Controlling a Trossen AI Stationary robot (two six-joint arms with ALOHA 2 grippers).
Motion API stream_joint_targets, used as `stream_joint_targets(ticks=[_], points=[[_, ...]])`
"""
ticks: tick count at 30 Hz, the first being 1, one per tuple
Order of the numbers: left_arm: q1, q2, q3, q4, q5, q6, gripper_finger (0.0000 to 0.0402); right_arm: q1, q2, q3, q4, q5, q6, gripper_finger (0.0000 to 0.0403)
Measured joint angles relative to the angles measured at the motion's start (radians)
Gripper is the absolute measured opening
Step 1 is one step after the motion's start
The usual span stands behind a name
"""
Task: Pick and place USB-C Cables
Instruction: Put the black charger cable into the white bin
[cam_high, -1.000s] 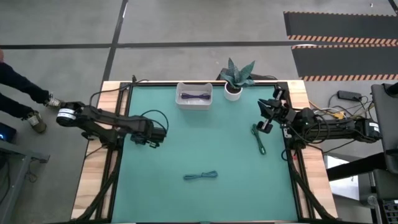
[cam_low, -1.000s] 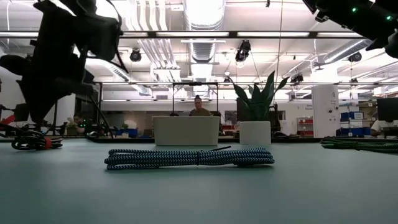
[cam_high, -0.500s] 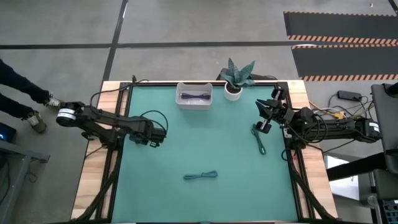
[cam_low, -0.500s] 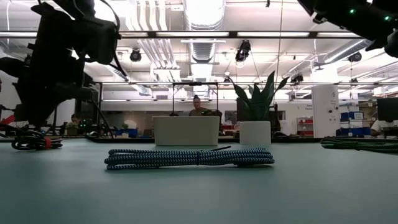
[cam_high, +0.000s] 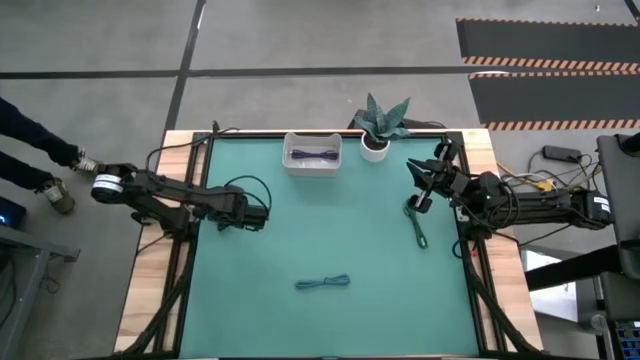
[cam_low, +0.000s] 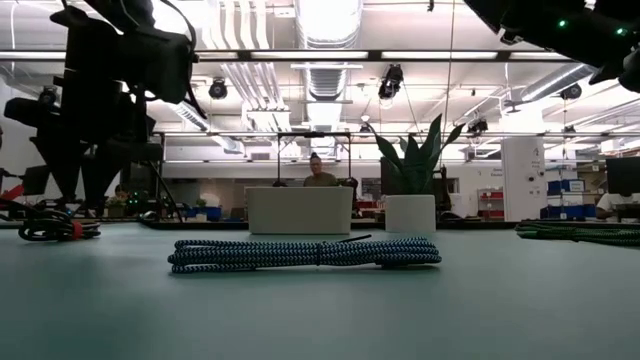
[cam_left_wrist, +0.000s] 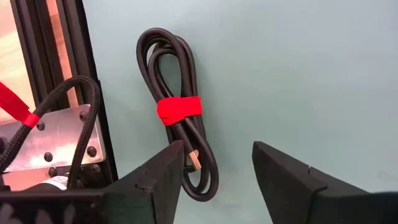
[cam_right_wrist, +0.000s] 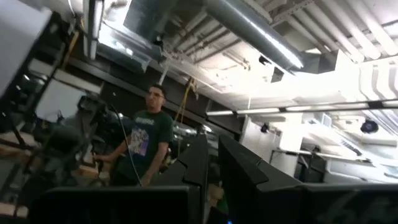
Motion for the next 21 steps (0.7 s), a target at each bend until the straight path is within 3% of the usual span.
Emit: stream_joint_targets(ticks=[11,21], points=[[0.0,0.0,0.0,0.002,0.002,-0.005,0.0177,0.0,0.0,0.011,-0.023,0.122,-0.121,0.0031],[0.003,0.0,0.0,0.004,-0.027,-0.006,0.0177,0.0,0.007,0.056,-0.083,0.05,-0.116,0.0031]])
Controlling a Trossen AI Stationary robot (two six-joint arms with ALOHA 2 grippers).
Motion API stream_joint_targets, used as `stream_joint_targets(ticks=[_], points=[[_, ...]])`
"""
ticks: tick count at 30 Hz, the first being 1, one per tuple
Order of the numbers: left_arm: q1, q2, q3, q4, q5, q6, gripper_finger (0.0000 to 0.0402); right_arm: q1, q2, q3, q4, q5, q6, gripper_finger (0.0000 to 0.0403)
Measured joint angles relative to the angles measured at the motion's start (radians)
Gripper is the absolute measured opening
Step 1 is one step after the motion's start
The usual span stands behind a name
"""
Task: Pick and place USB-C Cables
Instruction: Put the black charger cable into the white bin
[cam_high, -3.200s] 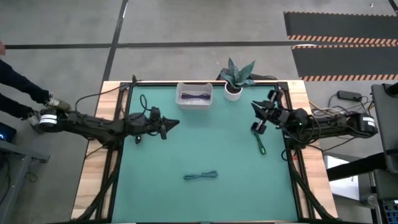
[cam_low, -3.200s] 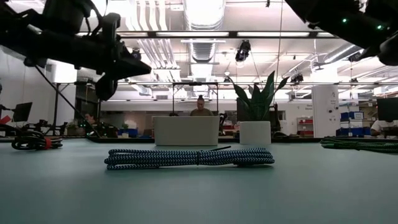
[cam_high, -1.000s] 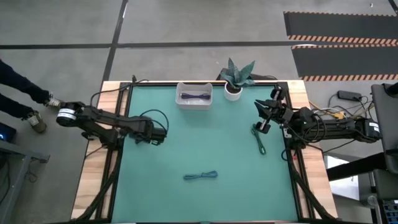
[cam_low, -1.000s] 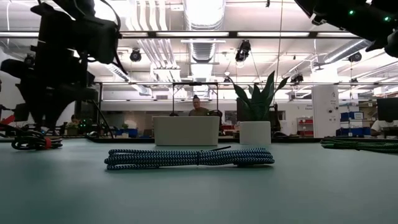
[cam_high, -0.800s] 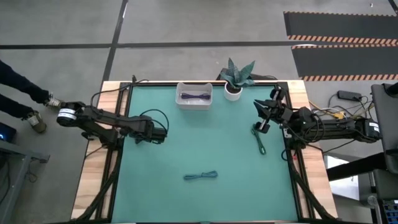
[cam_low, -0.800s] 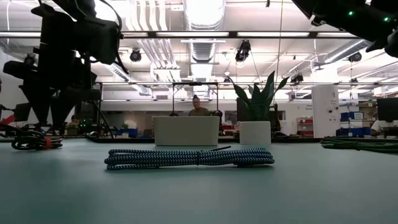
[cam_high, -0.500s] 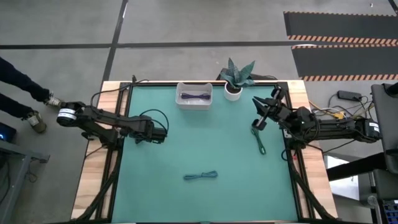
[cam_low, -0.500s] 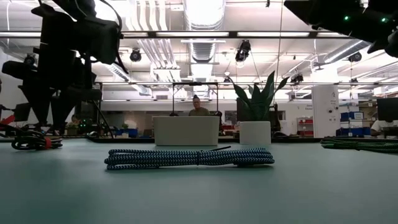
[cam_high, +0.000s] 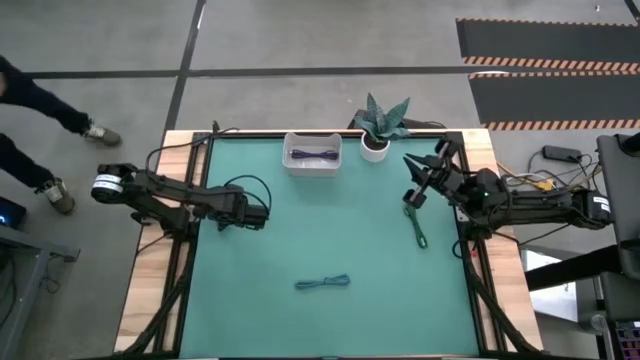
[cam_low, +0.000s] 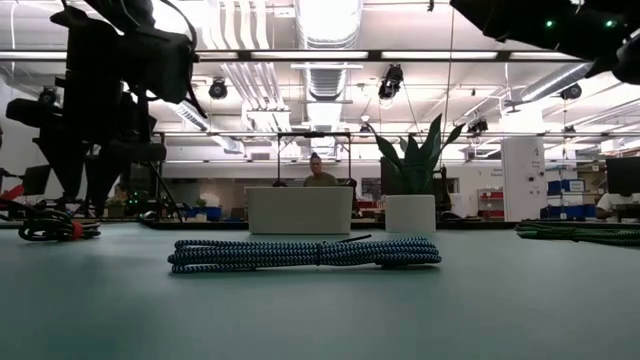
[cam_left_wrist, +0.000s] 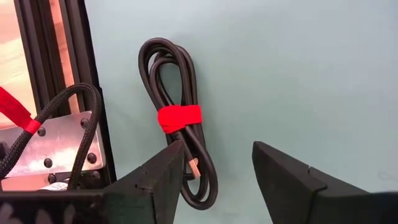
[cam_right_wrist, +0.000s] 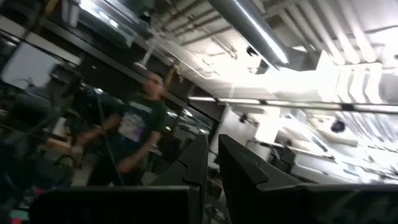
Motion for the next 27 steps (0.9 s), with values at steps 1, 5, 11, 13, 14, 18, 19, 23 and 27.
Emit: stream_joint_targets(ticks=[1,5,11,13,14,18,19,23,27], points=[[0.0,0.0,0.0,0.0,-0.003,0.0,0.0177,0.0,-0.002,0.001,0.001,-0.02,0.008,0.0031],[0.0,0.0,-0.021,0.0,-0.028,0.0,0.0177,0.0,-0.009,0.001,0.013,-0.064,0.046,0.0031],[0.0,0.0,-0.095,0.007,-0.028,-0.05,0.0177,0.0,-0.012,0.001,-0.013,-0.069,0.114,0.0031],[0.0,0.0,-0.114,0.034,-0.031,-0.047,0.0177,0.0,-0.012,0.001,-0.026,-0.069,0.123,0.0031],[0.0,0.0,-0.122,0.048,-0.032,-0.046,0.0177,0.0,-0.012,0.001,-0.029,-0.069,0.127,0.0031],[0.0,0.0,-0.128,0.083,-0.03,-0.047,0.0177,0.0,-0.012,0.001,-0.03,-0.069,0.133,0.0031],[0.0,0.0,-0.126,0.084,-0.029,-0.048,0.0177,0.0,-0.012,0.001,-0.03,-0.068,0.133,0.0031],[0.0,0.0,-0.126,0.087,-0.029,-0.051,0.0177,0.0,-0.012,0.001,-0.031,-0.068,0.132,0.0031],[0.0,0.0,-0.143,0.09,-0.053,-0.073,0.0177,0.0,-0.012,0.0,-0.032,-0.068,0.12,0.0031]])
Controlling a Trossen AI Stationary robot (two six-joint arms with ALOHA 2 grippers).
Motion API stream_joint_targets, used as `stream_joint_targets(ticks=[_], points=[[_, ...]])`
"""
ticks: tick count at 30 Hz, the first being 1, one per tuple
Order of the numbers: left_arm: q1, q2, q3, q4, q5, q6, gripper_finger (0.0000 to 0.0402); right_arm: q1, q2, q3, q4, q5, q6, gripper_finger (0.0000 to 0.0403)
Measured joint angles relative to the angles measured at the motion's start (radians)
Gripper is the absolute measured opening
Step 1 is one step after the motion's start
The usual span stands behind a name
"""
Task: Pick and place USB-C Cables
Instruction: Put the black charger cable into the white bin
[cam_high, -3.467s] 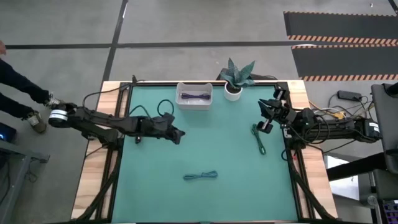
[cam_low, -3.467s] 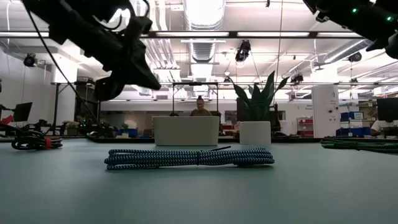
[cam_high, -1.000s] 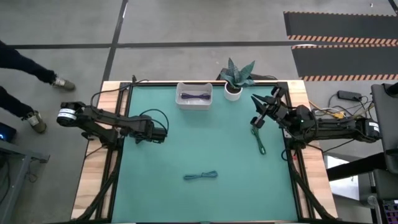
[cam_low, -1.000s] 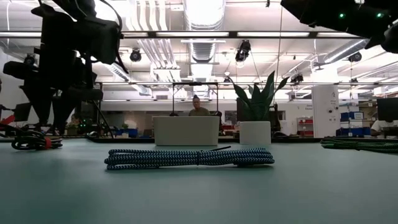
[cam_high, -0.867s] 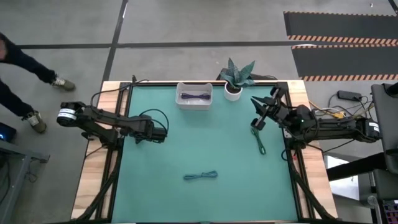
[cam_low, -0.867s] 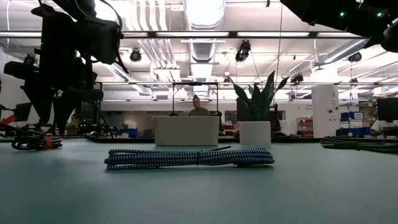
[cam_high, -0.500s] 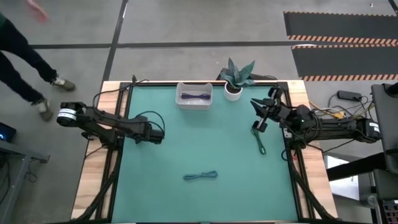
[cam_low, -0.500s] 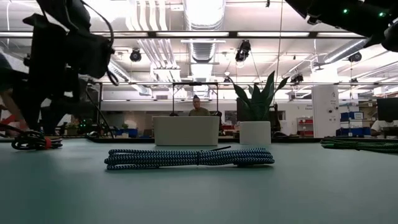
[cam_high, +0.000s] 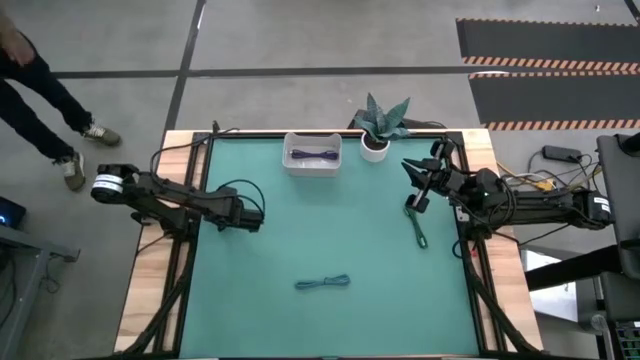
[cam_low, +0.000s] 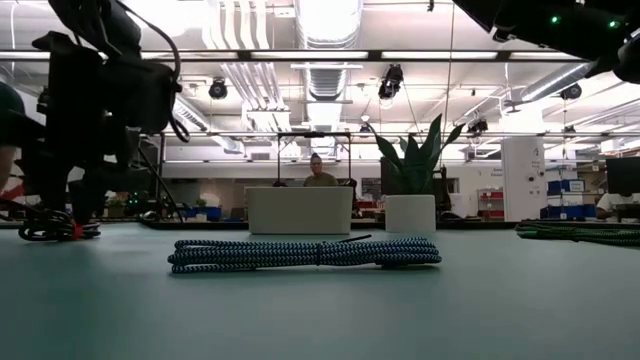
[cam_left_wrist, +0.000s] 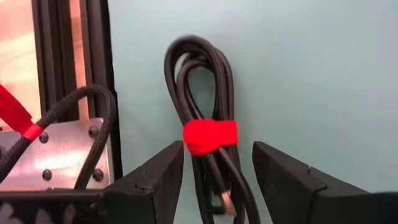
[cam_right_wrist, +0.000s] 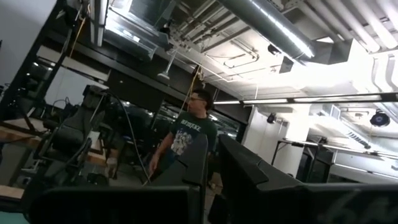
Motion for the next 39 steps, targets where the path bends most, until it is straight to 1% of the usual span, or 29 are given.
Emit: stream_joint_targets(ticks=[12,32,39], points=[[0.0,0.0,-0.005,0.015,-0.08,-0.037,0.0177,0.0,0.0,0.003,0.001,0.0,-0.019,0.0031],[0.0,0.0,-0.016,0.017,-0.081,-0.038,0.0177,0.0,0.0,0.004,-0.001,0.0,-0.03,0.0031],[0.0,0.0,-0.042,0.055,-0.083,-0.052,0.0177,0.0,0.0,0.004,-0.001,0.0,-0.03,0.0031]])
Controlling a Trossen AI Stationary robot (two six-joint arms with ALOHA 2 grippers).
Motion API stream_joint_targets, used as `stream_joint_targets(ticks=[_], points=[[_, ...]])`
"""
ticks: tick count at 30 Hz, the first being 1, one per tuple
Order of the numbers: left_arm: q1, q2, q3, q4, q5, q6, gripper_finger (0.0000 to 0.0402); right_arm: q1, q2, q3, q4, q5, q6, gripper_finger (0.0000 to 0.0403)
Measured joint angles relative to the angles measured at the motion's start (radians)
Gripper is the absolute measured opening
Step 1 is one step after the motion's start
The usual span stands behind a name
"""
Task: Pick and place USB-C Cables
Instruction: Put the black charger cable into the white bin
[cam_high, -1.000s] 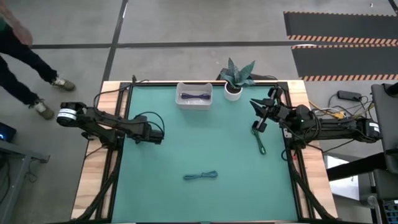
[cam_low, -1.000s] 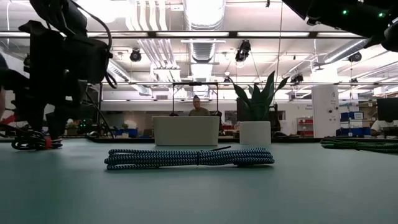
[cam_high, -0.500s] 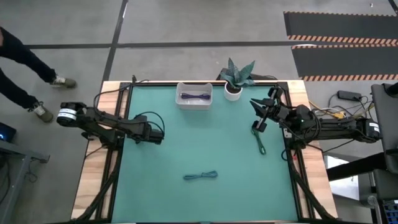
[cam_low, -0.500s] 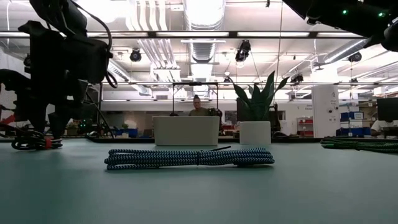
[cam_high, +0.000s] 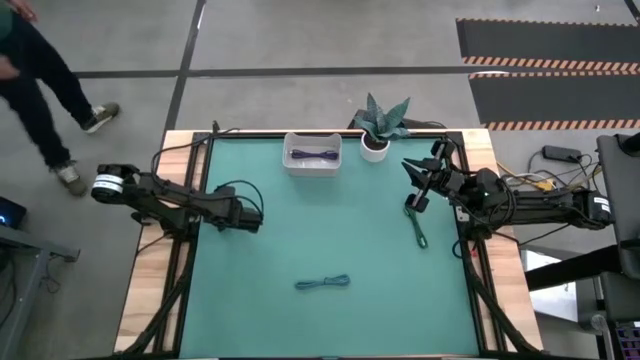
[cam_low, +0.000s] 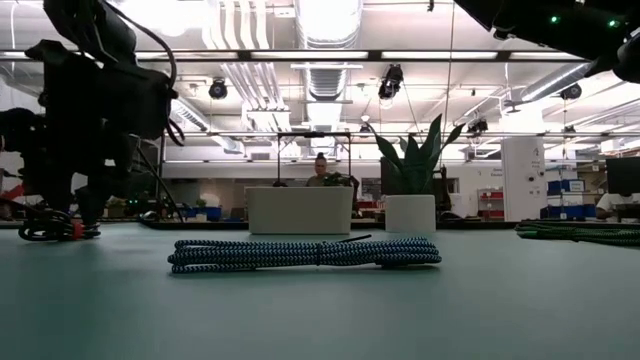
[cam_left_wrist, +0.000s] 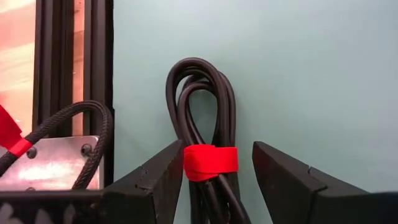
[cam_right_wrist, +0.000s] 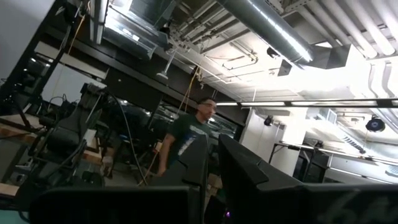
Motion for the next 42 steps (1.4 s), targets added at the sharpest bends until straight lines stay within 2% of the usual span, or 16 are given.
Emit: stream_joint_targets(ticks=[20,34,42], points=[[0.0,0.0,-0.04,0.056,-0.024,-0.009,0.0176,0.0,0.0,0.0,-0.002,0.001,-0.004,0.0031],[0.0,0.0,-0.044,0.087,-0.023,-0.005,0.0092,0.0,0.0,0.0,-0.004,0.0,-0.004,0.0031],[0.0,-0.001,-0.028,0.089,-0.012,-0.001,0.0079,0.0,0.0,0.0,-0.004,0.0,-0.01,0.0031]])
